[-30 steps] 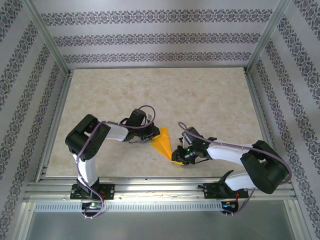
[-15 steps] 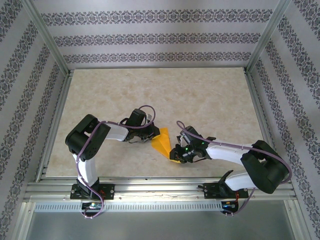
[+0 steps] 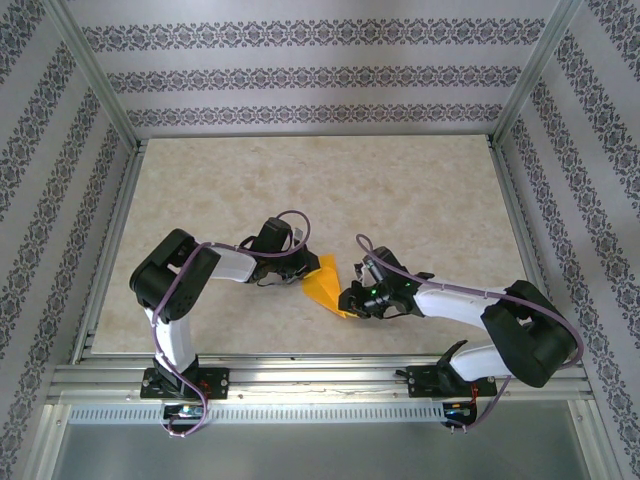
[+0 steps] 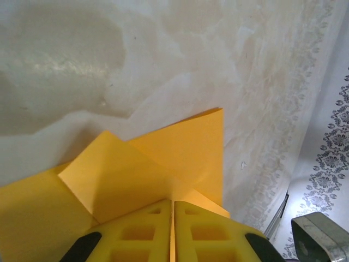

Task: Fold a paper plane with a square sheet of paper (pick it up from the middle)
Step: Turn over the paper at the center of the table.

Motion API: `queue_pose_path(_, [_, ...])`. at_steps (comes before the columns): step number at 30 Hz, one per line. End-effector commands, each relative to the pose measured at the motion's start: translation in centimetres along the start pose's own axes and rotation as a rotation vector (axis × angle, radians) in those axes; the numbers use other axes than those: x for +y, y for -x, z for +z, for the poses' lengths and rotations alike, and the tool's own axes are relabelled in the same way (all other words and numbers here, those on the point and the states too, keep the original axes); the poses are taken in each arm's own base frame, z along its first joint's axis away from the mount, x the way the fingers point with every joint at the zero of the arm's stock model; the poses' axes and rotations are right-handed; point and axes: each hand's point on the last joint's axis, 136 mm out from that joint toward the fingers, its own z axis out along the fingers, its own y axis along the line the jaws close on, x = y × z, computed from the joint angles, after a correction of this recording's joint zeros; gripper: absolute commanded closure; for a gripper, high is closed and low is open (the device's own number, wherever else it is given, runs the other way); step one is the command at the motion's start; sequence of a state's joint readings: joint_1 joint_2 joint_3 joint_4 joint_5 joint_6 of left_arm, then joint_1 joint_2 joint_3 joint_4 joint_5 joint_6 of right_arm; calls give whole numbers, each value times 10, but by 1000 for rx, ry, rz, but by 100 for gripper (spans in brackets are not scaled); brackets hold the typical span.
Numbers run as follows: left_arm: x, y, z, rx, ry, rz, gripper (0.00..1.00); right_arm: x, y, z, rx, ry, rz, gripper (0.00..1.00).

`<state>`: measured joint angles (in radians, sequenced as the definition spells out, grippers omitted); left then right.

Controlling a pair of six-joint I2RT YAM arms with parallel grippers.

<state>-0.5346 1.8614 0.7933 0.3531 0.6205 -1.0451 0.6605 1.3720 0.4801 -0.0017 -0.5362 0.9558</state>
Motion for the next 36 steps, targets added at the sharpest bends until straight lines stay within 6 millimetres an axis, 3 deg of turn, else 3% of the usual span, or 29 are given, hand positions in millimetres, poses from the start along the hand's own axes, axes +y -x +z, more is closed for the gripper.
queue_pose_path(1, [4, 7, -9, -37, 11, -19, 85, 5, 4, 1, -11, 49, -13, 88])
queue_pose_path(6, [-26, 14, -19, -64, -66, 23, 78, 9, 6, -2, -10, 82, -22, 94])
queue_pose_path(12, [-55, 24, -54, -161, -43, 152, 69, 19, 13, -24, -55, 89, -126, 97])
queue_pose_path(19, [-83, 43, -138, -413, 130, 395, 60, 14, 33, -84, -232, -178, -439, 100])
queue_pose_path(23, [-95, 47, -193, -587, 183, 491, 39, 3, 49, -124, -339, -394, -531, 100])
queue_pose_path(28, [-90, 45, -230, -713, 249, 564, 1, -18, 70, -169, -383, -743, -542, 100])
queue_pose_path(33, [-73, 42, -241, -706, 354, 621, 1, -24, 86, -187, -404, -941, -531, 100])
queue_pose_path(36, [-64, 37, -240, -664, 379, 637, 1, -24, 91, -182, -368, -1033, -574, 100])
